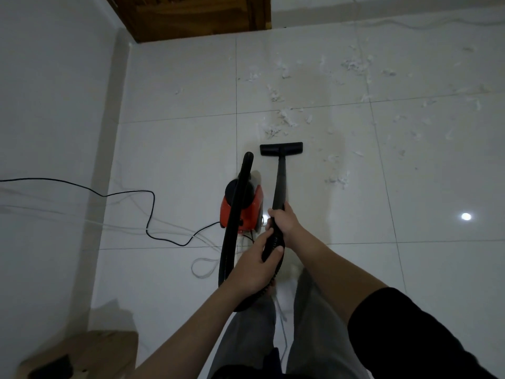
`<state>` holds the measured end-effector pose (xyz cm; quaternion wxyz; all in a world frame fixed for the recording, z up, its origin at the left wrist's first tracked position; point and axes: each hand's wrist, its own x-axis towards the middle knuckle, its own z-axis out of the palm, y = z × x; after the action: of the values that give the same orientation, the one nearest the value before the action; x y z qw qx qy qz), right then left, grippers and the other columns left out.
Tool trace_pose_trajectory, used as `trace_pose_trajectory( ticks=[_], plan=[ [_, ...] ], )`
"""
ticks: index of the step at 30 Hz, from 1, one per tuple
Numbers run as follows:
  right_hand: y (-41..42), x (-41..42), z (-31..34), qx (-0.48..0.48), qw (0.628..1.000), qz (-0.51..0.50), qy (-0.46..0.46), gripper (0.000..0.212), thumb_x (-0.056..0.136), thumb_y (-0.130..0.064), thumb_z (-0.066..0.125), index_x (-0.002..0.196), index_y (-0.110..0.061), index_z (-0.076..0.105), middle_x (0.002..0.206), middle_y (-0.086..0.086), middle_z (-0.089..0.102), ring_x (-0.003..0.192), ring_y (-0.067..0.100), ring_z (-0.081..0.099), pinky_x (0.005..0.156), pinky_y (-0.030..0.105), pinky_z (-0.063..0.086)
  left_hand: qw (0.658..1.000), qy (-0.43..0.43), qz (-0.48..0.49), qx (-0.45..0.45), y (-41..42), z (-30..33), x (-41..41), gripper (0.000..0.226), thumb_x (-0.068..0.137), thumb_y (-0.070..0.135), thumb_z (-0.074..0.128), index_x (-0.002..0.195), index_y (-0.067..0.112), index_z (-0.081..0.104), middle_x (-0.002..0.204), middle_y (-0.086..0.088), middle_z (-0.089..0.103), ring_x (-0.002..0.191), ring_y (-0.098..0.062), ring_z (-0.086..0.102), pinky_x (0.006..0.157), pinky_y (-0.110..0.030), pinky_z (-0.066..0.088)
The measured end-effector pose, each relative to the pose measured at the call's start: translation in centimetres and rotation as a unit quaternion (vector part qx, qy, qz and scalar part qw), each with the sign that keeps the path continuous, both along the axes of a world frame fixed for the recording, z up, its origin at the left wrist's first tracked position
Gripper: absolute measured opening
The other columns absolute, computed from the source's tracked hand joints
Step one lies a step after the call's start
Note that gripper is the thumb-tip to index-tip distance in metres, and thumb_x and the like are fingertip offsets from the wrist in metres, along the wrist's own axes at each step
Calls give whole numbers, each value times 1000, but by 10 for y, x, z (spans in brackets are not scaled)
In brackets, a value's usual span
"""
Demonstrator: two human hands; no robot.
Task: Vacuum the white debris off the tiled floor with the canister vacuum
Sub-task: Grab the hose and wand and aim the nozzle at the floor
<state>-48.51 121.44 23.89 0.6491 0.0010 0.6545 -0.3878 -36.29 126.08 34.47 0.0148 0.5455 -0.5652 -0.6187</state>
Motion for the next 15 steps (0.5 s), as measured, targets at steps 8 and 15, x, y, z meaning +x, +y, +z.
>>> trace_pose_trajectory(
  ticks=[8,15],
  plan=[
    [-8,-48,4,-6,999,26,-22,22,101,-9,48,122,-11,42,66,9,46,51,19,48,46,27,49,996,-11,89,21,4,3,-52,45,99,40,50,142,43,37,95,-7,69,68,-14,64,64,-30,53],
    [-16,-80,3,9,996,71,-58,32,100,-6,49,127,-18,37,71,11,52,52,23,57,54,35,54,988,-8,141,64,5,11,-84,41,100,36,50,139,41,40,92,-19,69,57,-15,64,56,-25,54]
  ],
)
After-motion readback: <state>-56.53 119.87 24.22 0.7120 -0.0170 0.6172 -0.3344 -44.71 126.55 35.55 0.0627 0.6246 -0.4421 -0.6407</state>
